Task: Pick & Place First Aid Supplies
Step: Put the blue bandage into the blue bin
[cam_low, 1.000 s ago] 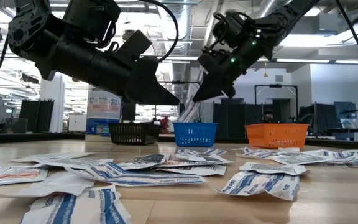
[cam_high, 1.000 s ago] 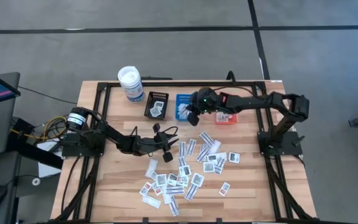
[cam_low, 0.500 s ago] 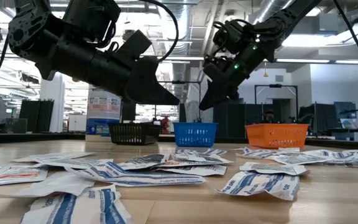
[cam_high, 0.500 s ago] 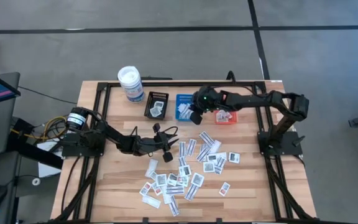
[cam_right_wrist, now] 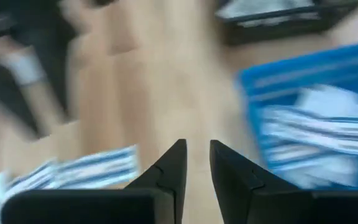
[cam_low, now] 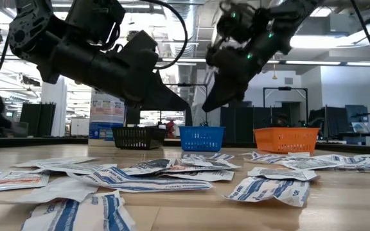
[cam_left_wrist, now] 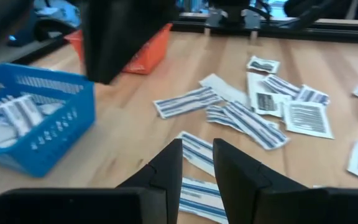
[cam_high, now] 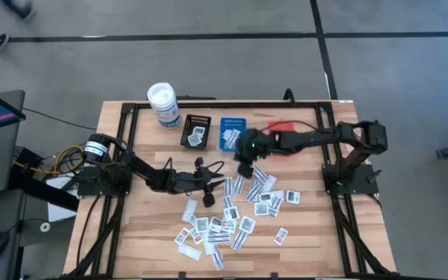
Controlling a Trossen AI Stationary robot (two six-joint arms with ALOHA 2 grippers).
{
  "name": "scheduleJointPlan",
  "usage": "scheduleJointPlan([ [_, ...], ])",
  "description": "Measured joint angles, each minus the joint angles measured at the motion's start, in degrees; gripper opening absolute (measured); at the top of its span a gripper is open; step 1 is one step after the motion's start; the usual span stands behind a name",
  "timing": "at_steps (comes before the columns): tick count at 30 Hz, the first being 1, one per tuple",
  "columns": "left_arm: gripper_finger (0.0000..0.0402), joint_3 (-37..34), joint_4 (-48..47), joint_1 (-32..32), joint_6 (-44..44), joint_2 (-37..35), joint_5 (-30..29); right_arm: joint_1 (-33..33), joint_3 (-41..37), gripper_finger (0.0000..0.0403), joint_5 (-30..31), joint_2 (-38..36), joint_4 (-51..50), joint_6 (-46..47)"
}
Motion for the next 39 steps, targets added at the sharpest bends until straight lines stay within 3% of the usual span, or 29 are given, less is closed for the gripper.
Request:
scheduleJointPlan([
  [7, 0.0091, 0.0, -0.9, 2.9, -3.7, 0.4, 8.8, 7.9, 0.0, 0.0064, 2.2, -3.5, -1.7, 0.9],
  [12, 0.0101, 0.5, -0.8, 4.7, -4.4, 4.4, 10.8, 11.7, 0.0, 0.0064, 0.4, -9.9, -6.4, 0.9],
  [18, 0.0139, 4.1, -0.8, 5.2, -4.0, 10.2, 11.0, 16.1, -0.8, 0.0064, -2.8, -17.9, -11.2, -6.4],
  [23, 0.0156, 4.9, -0.8, 5.3, -3.9, 10.9, 6.5, 16.1, -11.5, 0.0064, -2.8, -24.2, -4.7, -5.5],
  [27, 0.0154, 3.5, -0.8, 5.2, -3.9, 10.6, 6.7, 14.6, -20.9, 0.0064, -2.9, -28.3, 2.1, -2.9],
  [32, 0.0146, 2.6, -0.4, 5.2, -6.3, 12.0, 8.0, 11.3, -22.7, 0.0064, -2.8, -31.4, 3.2, -0.1],
  [39, 0.0132, 3.2, -0.2, 6.5, -5.8, 12.7, 8.6, 8.7, -22.7, 0.0064, -2.8, -29.9, 11.8, -1.5],
])
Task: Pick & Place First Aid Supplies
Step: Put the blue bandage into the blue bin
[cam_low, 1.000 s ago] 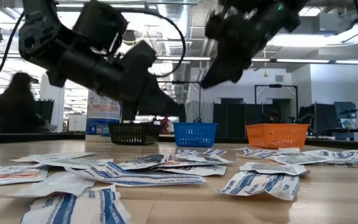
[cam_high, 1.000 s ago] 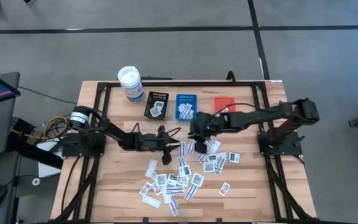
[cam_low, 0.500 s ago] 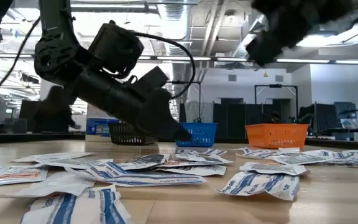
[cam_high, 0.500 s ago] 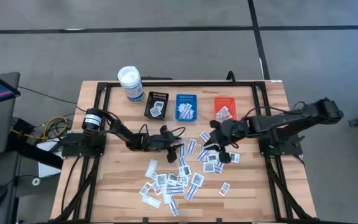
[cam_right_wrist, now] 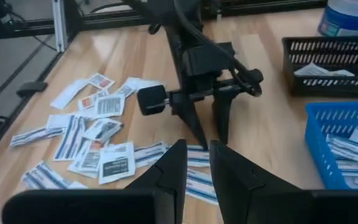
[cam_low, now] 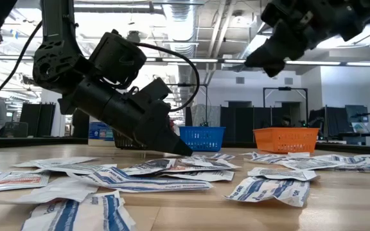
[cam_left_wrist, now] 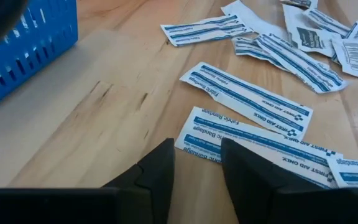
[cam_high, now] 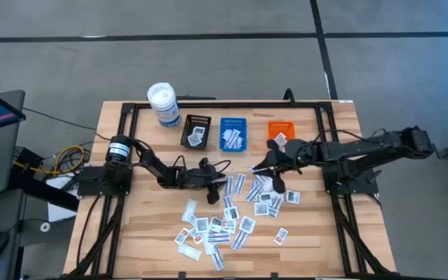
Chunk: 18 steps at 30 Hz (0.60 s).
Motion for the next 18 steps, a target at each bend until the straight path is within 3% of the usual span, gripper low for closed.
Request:
scheduleJointPlan([
  [4, 0.0103, 0.0, -1.4, 0.3, 0.0, -0.1, 0.5, -1.0, 0.0, 0.0064, 0.0, 3.3, 5.8, 0.0],
  [11, 0.0012, 0.1, -2.2, 0.5, 0.7, -0.1, 1.6, -1.8, 0.0, 0.0064, 0.0, 11.8, 9.8, -2.0],
  [18, 0.0006, 0.0, -2.1, 0.4, 0.7, -0.5, 2.4, -2.0, 3.3, 0.0064, 0.0, 21.9, 12.5, -2.0],
])
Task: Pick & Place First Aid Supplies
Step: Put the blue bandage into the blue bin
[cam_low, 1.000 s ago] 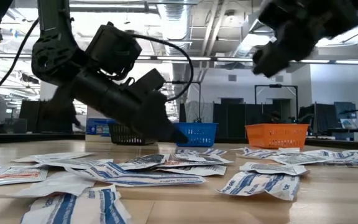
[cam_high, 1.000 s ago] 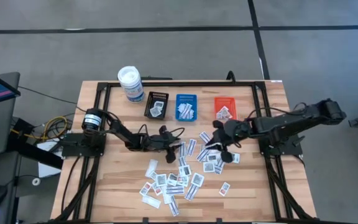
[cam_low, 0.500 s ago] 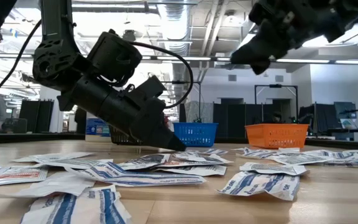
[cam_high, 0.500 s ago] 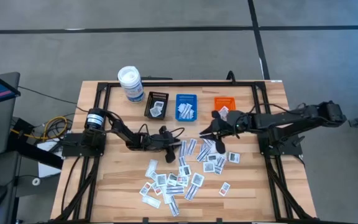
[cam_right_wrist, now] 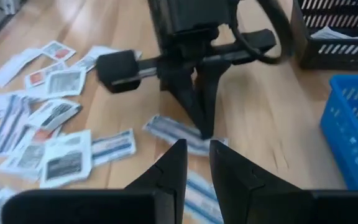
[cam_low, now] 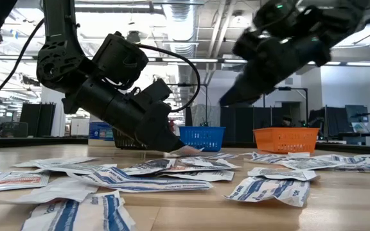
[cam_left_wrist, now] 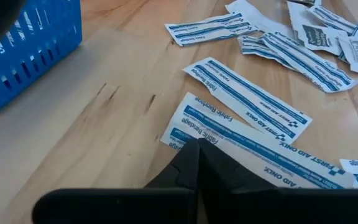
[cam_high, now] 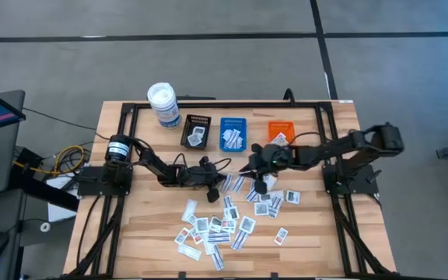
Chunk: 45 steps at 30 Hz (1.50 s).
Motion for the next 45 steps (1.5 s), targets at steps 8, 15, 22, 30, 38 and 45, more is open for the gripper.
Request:
scheduleJointPlan([
  [8, 0.0006, -0.2, -0.7, -0.3, 1.1, -1.8, 1.1, -0.7, 9.2, 0.0064, -0.1, 12.6, -4.7, 3.5],
  [15, 0.0006, -0.2, -0.5, -0.5, 1.3, -1.8, 0.6, -3.6, 17.6, 0.0064, -0.2, 19.2, -15.2, 15.2],
  [22, 0.0008, -0.2, 0.0, -0.5, 1.3, -1.8, 0.4, -3.9, 19.8, 0.0064, -0.6, 20.1, -22.7, 16.9],
  [30, 0.0064, -0.1, 1.5, -0.5, 5.5, -1.9, 0.3, -3.8, 19.8, 0.0064, -0.6, 19.6, -23.2, 17.0],
  [38, 0.0136, 0.1, 1.9, -0.2, 5.3, -0.3, 0.1, -3.8, 19.8, 0.0064, -0.6, 19.6, -23.2, 17.0],
  [45, 0.0124, 1.2, 3.5, -0.1, 5.1, 3.3, 0.0, -3.8, 19.8, 0.0064, -0.6, 19.6, -23.2, 17.0],
])
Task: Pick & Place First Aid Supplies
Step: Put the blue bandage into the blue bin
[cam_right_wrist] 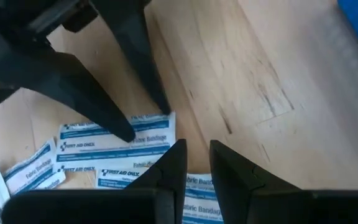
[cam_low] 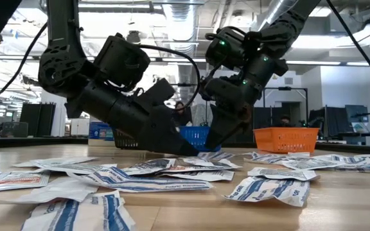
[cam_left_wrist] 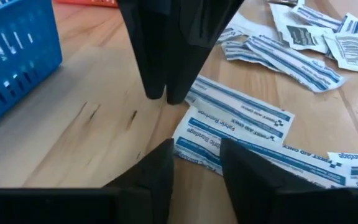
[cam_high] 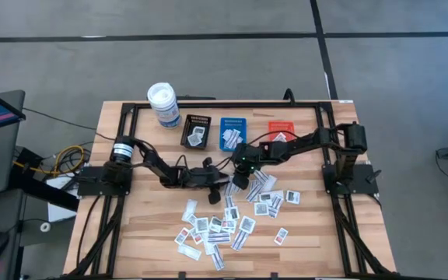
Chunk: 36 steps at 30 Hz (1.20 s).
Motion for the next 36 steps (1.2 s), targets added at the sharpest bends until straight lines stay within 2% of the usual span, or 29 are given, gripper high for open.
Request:
scheduleJointPlan([
  [7, 0.0012, -0.1, -1.2, 0.1, 0.1, -0.7, 0.5, 0.0, 0.0, 0.0064, -1.0, 0.0, -0.3, 0.0],
  [15, 0.0007, -0.3, -2.4, 0.0, 0.2, -2.4, 0.2, 0.2, 0.0, 0.0064, -4.0, 0.0, 0.5, 2.9],
  [36, 0.0005, -0.4, -0.3, -0.1, 0.0, -2.4, 0.2, 0.2, 0.0, 0.0064, -4.0, 0.2, 4.2, 3.0],
])
